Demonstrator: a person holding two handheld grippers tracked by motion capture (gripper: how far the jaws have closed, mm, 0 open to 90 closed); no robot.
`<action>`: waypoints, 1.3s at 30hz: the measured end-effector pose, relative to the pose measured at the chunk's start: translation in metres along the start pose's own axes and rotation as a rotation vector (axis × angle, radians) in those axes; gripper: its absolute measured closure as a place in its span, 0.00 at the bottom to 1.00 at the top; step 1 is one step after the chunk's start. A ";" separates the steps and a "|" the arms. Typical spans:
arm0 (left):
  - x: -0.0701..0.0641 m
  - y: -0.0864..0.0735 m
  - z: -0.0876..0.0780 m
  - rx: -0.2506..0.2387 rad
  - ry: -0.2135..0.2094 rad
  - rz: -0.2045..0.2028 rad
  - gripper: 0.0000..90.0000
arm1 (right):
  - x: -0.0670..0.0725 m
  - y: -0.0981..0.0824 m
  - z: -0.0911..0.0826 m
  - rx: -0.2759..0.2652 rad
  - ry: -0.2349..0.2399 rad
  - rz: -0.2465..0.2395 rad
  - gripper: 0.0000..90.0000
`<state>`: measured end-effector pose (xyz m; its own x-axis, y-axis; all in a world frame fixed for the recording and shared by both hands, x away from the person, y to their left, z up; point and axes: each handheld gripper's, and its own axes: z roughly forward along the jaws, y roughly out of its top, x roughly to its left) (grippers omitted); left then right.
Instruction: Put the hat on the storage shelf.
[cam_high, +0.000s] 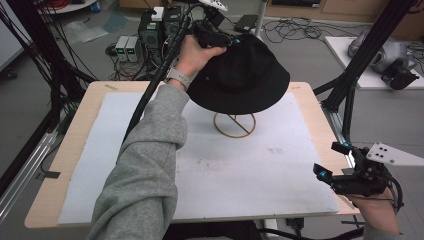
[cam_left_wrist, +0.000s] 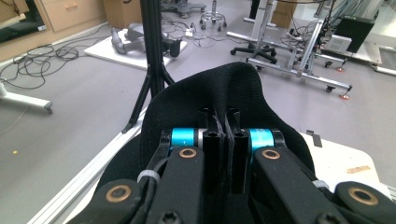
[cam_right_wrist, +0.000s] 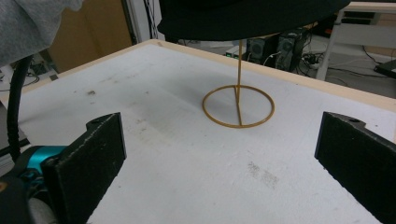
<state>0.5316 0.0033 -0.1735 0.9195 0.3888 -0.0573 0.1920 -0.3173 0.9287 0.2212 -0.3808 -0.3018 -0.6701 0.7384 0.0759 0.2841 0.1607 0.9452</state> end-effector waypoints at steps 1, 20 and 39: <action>0.000 0.000 0.000 0.000 0.000 0.000 0.98 | 0.000 0.000 0.000 0.002 0.000 0.002 0.01; 0.003 -0.022 0.022 0.050 -0.021 -0.032 0.97 | -0.001 -0.003 0.001 0.015 -0.002 0.009 0.01; 0.003 -0.021 0.017 0.076 0.002 -0.070 0.62 | 0.002 -0.002 0.003 0.024 0.004 0.009 0.01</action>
<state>0.5362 -0.0033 -0.1990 0.9023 0.4139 -0.1205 0.2815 -0.3539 0.8919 0.2216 -0.3775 -0.3046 -0.6701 0.7373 0.0853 0.3062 0.1699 0.9367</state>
